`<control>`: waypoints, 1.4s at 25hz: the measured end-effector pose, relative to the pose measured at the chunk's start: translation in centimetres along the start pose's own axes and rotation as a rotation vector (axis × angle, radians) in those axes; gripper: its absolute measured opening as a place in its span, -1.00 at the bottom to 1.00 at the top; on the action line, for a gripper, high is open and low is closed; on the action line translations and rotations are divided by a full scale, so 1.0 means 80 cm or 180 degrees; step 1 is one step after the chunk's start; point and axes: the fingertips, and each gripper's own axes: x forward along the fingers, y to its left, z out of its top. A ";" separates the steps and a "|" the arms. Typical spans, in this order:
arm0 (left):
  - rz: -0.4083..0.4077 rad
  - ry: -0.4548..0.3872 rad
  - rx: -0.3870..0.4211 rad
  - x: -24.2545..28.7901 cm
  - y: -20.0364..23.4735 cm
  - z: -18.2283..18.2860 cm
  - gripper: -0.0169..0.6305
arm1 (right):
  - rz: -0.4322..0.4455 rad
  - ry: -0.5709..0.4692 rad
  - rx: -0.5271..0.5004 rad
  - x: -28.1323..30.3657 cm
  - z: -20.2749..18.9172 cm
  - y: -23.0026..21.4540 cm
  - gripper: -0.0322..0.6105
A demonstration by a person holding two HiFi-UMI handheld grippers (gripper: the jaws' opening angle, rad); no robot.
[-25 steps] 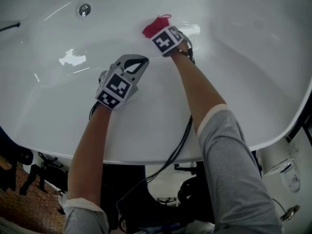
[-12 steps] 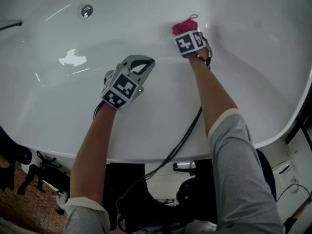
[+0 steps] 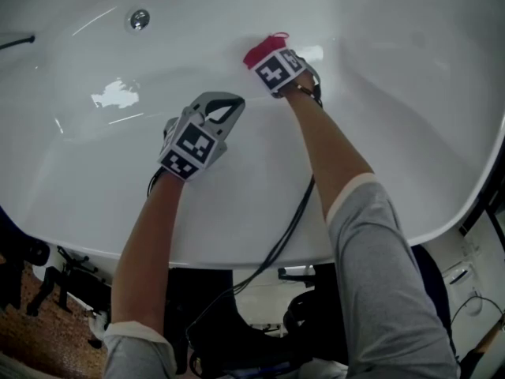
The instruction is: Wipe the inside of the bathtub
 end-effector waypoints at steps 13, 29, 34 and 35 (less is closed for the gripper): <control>0.0001 -0.0006 0.0001 0.005 -0.001 0.004 -0.94 | -0.0886 -0.0245 0.0740 -0.026 0.016 -0.125 -0.68; -0.0038 0.0005 -0.0033 0.015 -0.010 0.001 -0.94 | -0.0367 -0.0197 0.0247 -0.016 0.016 -0.078 -0.68; -0.0050 -0.0060 -0.0004 0.018 -0.014 0.014 -0.94 | -0.0846 -0.0048 0.0545 -0.029 -0.033 -0.136 -0.68; -0.0047 -0.0071 -0.0006 0.018 -0.012 0.015 -0.94 | -0.0823 -0.0045 0.0563 -0.028 -0.033 -0.132 -0.68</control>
